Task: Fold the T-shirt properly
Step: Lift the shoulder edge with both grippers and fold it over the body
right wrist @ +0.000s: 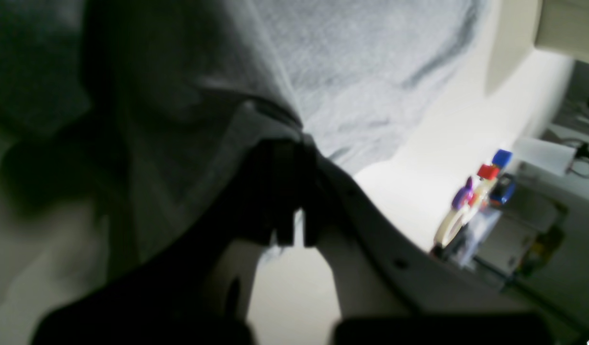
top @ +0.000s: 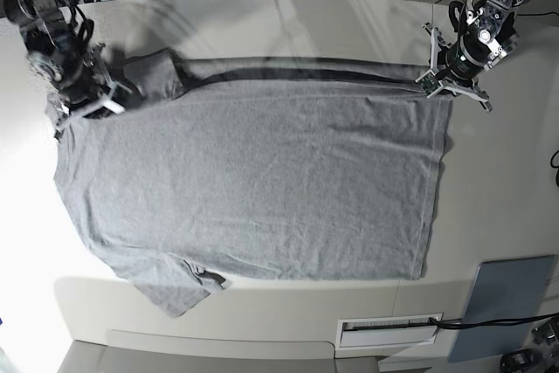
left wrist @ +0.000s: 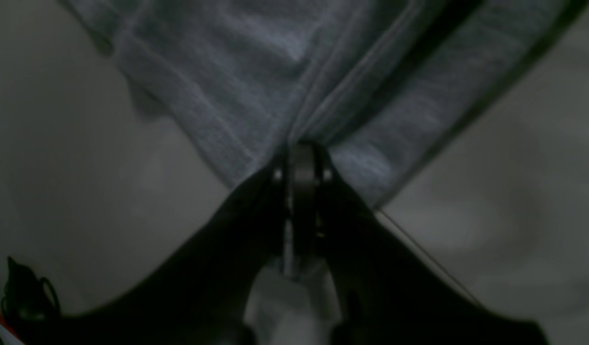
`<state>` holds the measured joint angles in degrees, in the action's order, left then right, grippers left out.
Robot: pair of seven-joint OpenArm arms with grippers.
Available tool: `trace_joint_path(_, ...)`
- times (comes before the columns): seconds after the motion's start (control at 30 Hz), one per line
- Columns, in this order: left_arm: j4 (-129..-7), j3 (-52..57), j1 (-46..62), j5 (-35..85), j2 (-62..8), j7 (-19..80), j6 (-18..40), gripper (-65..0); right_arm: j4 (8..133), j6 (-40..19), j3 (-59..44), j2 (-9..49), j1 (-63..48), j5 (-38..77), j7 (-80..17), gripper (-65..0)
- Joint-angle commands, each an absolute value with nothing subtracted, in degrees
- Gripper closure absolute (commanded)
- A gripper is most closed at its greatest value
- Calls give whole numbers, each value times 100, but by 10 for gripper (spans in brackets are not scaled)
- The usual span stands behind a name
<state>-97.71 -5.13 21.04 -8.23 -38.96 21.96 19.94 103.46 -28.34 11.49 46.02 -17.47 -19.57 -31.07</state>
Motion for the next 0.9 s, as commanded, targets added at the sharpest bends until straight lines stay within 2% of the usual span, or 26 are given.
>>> trace_joint_path(0.0,-9756,-473,2056,-873,-3981,2237,1953,0,10300,-2714,1227,4727,-1498,-2021,-3122,0)
trace_joint_path(0.37,-9450,-473,1590,-873,-3983,2143,1955,0,9612,-2711,2294,4683,-213,-2018,-3107,0)
trace_joint_path(0.7,-9721,-473,1494,-954,-4141,3026,1885,0,9588,-2630,2294,4539,-143,-2018,-3159,0)
trace_joint_path(0.87,-10392,-473,1887,-1007,-4392,3218,1472,0,9588,-2630,2294,4539,-143,-2018,-3192,0)
